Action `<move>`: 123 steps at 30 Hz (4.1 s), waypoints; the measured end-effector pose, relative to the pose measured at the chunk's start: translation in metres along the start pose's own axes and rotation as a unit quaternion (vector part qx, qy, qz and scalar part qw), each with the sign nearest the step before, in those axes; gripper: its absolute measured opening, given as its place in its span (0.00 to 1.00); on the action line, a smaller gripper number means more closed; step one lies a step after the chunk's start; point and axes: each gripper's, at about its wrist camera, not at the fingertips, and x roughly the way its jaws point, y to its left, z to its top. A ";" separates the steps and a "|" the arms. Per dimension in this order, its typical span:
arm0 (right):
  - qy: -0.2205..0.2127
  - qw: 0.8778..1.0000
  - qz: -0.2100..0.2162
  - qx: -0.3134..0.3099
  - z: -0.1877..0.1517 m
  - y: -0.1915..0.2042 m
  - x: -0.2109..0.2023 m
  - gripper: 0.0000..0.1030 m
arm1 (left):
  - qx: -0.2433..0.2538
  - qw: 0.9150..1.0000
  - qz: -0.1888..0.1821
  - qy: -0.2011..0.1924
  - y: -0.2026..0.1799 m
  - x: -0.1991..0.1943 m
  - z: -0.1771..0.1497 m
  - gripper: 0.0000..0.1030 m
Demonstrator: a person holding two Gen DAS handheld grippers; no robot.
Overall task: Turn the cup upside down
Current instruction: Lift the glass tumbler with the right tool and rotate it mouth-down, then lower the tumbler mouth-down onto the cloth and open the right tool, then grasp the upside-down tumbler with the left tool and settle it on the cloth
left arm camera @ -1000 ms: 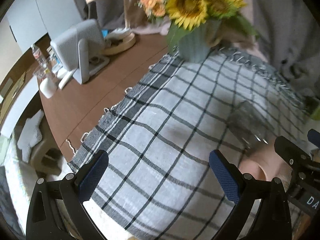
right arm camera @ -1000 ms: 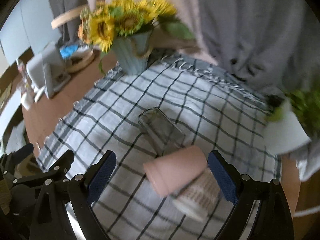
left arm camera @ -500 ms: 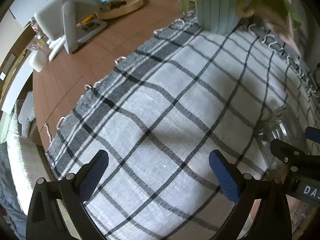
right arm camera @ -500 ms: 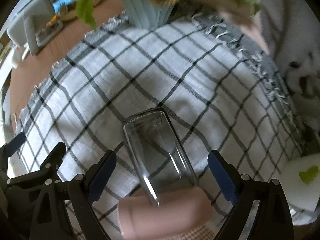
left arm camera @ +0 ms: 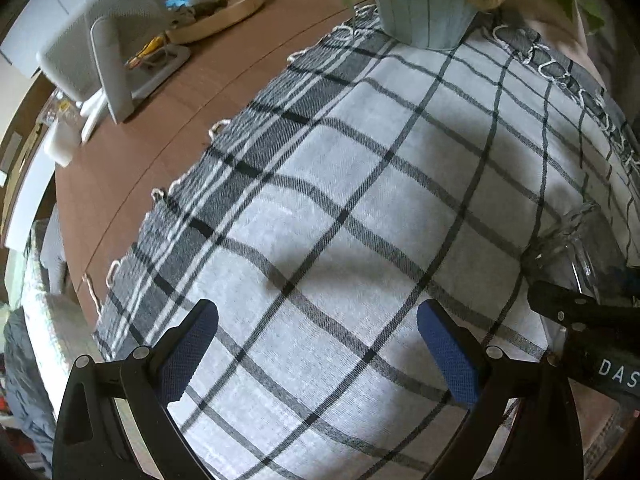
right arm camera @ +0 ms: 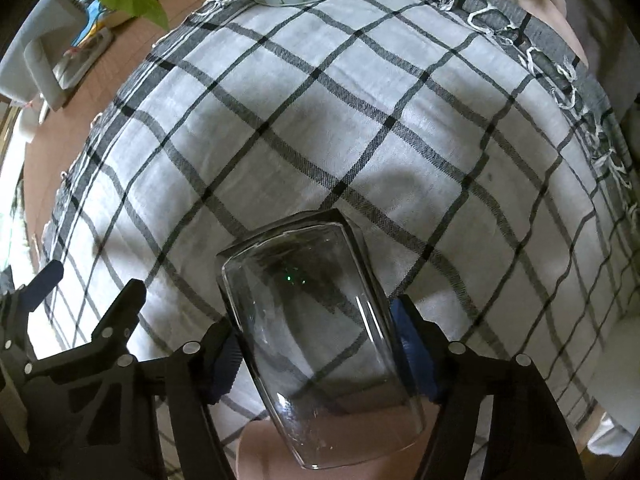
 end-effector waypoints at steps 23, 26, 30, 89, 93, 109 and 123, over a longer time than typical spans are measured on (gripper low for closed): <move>-0.129 0.965 -0.042 0.224 -0.052 0.035 -0.113 0.58 | 0.145 0.982 -0.072 -0.101 0.048 -0.074 0.014 0.99; -0.142 0.956 -0.049 0.253 -0.070 0.052 -0.115 0.58 | 0.169 0.977 -0.082 -0.101 0.054 -0.074 0.005 0.99; -0.151 0.945 -0.058 0.284 -0.094 0.074 -0.107 0.58 | 0.201 0.971 -0.090 -0.091 0.061 -0.065 -0.012 0.99; -0.204 0.864 -0.093 0.450 -0.249 0.038 -0.138 0.77 | 0.281 0.942 -0.181 0.040 -0.041 -0.075 -0.074 0.95; -0.192 0.862 -0.084 0.462 -0.259 0.024 -0.130 0.77 | 0.270 0.945 -0.173 0.066 -0.057 -0.060 -0.076 0.91; -0.162 0.877 -0.054 0.449 -0.273 0.004 -0.113 0.77 | 0.256 0.947 -0.164 0.098 -0.079 -0.044 -0.094 0.56; -0.192 0.891 -0.040 0.409 -0.279 0.010 -0.133 0.77 | 0.243 0.954 -0.176 0.026 -0.050 -0.090 -0.104 0.56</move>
